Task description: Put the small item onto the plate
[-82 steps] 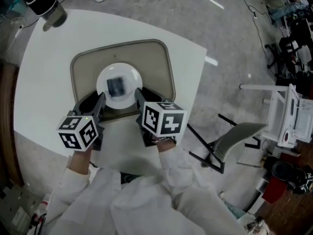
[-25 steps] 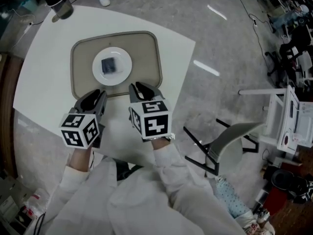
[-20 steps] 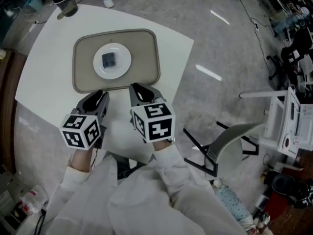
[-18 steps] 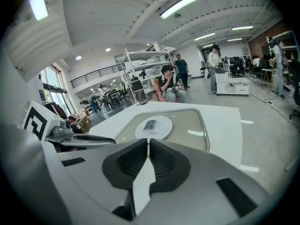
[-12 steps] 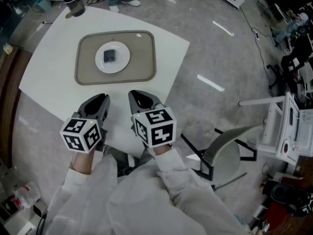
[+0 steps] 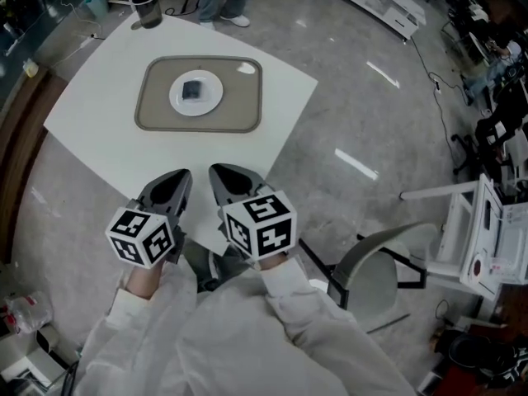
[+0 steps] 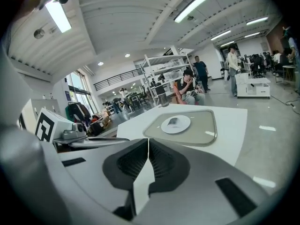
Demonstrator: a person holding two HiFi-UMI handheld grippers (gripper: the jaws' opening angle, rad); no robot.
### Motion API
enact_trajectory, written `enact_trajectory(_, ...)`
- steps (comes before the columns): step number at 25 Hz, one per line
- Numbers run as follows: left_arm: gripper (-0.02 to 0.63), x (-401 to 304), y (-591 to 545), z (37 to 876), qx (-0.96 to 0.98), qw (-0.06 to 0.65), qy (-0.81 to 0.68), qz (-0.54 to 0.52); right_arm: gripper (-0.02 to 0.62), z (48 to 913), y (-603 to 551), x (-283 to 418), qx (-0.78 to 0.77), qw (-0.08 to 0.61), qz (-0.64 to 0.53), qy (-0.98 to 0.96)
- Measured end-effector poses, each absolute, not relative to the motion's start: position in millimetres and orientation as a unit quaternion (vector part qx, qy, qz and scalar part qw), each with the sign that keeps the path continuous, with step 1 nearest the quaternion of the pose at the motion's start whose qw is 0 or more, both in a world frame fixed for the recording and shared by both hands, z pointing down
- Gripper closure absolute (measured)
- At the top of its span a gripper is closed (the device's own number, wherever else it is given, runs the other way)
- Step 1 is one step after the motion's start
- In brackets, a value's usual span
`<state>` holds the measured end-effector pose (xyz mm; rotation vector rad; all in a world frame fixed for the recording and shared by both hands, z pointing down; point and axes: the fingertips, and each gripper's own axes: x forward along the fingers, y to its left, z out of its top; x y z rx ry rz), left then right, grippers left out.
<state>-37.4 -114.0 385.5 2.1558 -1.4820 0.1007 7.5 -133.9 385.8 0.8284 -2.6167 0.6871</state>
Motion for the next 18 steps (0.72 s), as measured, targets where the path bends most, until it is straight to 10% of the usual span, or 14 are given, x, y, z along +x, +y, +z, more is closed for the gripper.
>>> enact_trajectory(18,0.597,-34.0,-73.8,363.4,0.833,0.246,-0.493,0.047,0.580,387.6,-85.0,0.3,0.277,0.172,0.234,-0.916)
